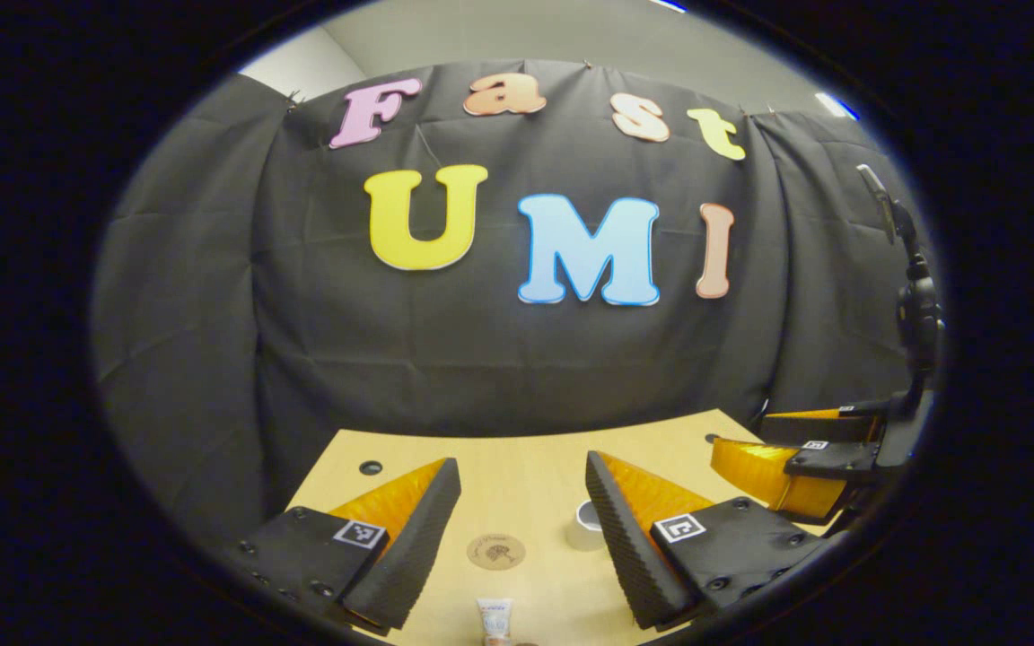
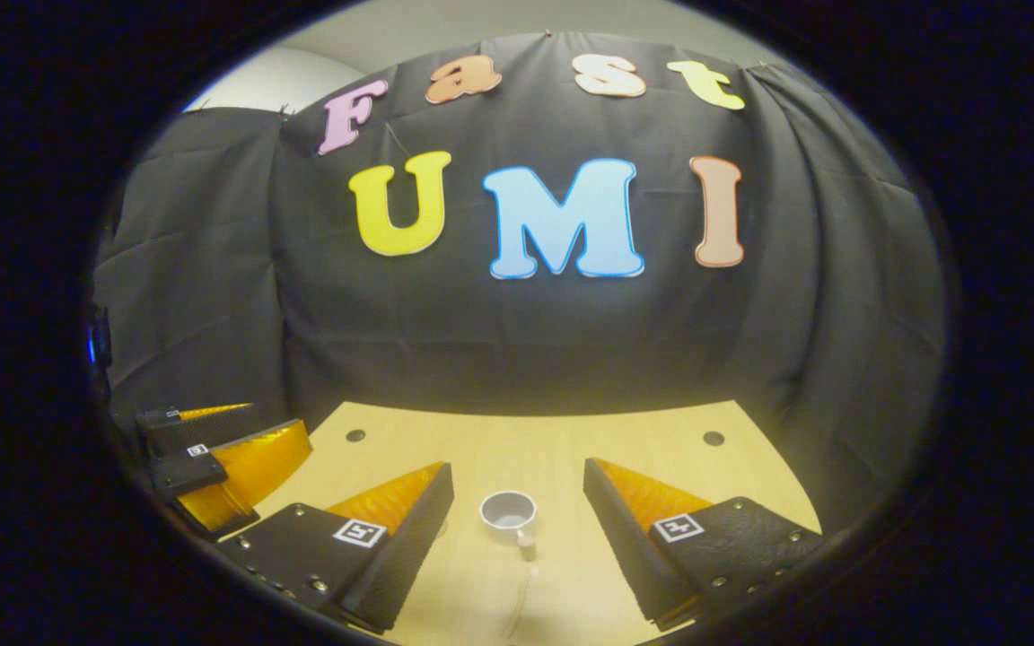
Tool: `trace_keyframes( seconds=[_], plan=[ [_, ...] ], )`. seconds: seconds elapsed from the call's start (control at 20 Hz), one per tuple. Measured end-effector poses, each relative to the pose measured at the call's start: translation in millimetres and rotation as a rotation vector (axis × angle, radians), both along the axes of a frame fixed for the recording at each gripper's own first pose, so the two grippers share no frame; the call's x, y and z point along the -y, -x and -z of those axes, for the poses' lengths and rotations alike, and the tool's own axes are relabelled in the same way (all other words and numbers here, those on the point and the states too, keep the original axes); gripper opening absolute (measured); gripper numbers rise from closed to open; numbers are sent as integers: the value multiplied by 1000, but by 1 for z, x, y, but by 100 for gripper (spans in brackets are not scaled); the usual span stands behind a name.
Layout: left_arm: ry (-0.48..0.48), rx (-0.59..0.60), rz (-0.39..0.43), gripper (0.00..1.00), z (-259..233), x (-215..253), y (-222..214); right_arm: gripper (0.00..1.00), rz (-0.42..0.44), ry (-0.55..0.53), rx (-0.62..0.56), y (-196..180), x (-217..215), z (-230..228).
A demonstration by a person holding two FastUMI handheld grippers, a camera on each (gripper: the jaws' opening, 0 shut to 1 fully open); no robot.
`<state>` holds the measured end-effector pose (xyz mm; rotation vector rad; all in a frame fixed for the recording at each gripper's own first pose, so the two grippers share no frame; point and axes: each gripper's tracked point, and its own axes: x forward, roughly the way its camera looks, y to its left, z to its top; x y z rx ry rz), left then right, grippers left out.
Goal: Put the toothbrush and toothpaste on the desktop into the cup, then pick up the cup and place it on the coaster on the desktop.
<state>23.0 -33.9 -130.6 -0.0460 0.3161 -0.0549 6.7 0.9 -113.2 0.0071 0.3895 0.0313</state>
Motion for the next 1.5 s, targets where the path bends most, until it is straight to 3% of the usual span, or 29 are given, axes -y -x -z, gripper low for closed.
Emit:
trace_keyframes(
  seconds=[0.55, 0.85, 1.5],
  plan=[
    [7, -309, 26, 93, 133, -7, 15, 93, 4, -25, -303, 6, 2, 125],
    [7, -478, 30, 93, 205, -12, 35, 94, 42, -45, -527, 24, 1, 195],
    [17, -838, 51, 94, 329, -12, 82, 92, 57, -46, -826, 52, -4, 290]
  ],
)
